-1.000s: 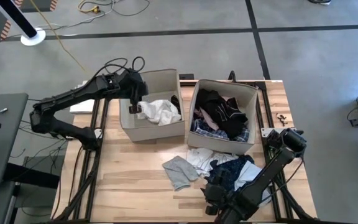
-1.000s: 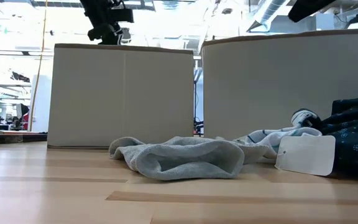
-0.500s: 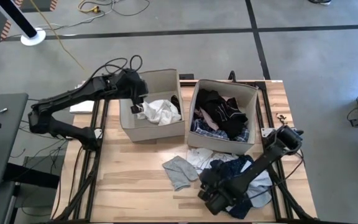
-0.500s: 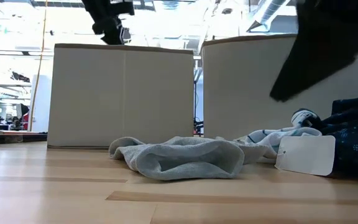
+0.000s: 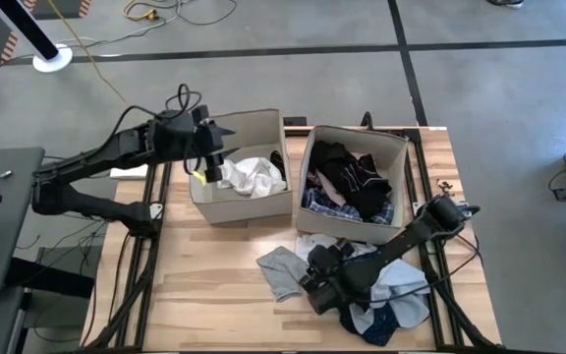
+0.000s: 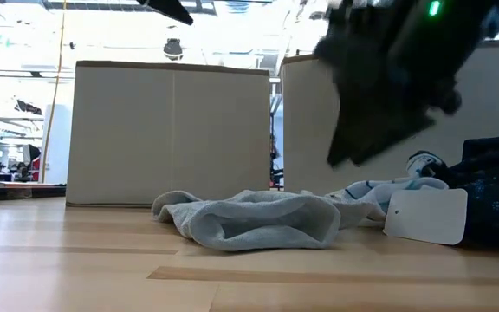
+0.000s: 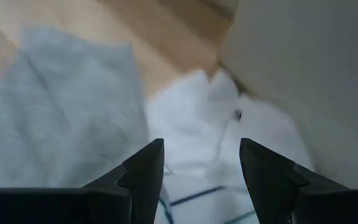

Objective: Sort clothes
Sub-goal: Put the sock into the left white laundry bin

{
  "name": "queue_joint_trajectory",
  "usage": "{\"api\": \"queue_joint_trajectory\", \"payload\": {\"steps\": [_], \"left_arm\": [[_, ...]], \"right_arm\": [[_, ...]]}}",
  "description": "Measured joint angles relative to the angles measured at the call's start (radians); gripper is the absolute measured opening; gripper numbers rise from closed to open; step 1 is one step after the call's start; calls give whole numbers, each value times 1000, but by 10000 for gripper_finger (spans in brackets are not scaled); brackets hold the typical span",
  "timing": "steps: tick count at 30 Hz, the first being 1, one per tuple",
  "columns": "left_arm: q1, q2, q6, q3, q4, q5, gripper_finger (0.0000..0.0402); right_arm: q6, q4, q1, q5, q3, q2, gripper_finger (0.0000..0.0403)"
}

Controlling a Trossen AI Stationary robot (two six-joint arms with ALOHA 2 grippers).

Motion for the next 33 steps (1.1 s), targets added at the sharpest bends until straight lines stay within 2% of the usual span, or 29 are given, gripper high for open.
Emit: {"api": "queue_joint_trajectory", "payload": {"steps": [4, 9, 12, 16, 18, 23, 27, 33], "left_arm": [[-36, -17, -12, 0, -8, 0, 185], [-75, -25, -19, 0, -12, -1, 185], [-91, -24, -19, 0, -27, -1, 185], [-104, -22, -19, 0, -27, -1, 185], [-108, -21, -19, 0, -27, -2, 184], [-130, -21, -23, 0, -27, 6, 184], [-157, -21, -25, 0, -17, 133, 184], [-227, -22, -57, -12, 23, 310, 184]], "right_arm": [[31, -2, -40, -97, -1, 79, 223], [75, -5, -45, -82, 10, 141, 209], [72, -26, -26, -75, 29, 153, 161], [30, -75, 6, -86, 46, 133, 50], [6, -76, 28, -75, 54, 103, 16], [4, -105, 72, 18, 58, 13, 11], [-7, -111, 101, 97, 58, -50, 4], [-54, -113, 119, 146, 58, -100, 2]]}}
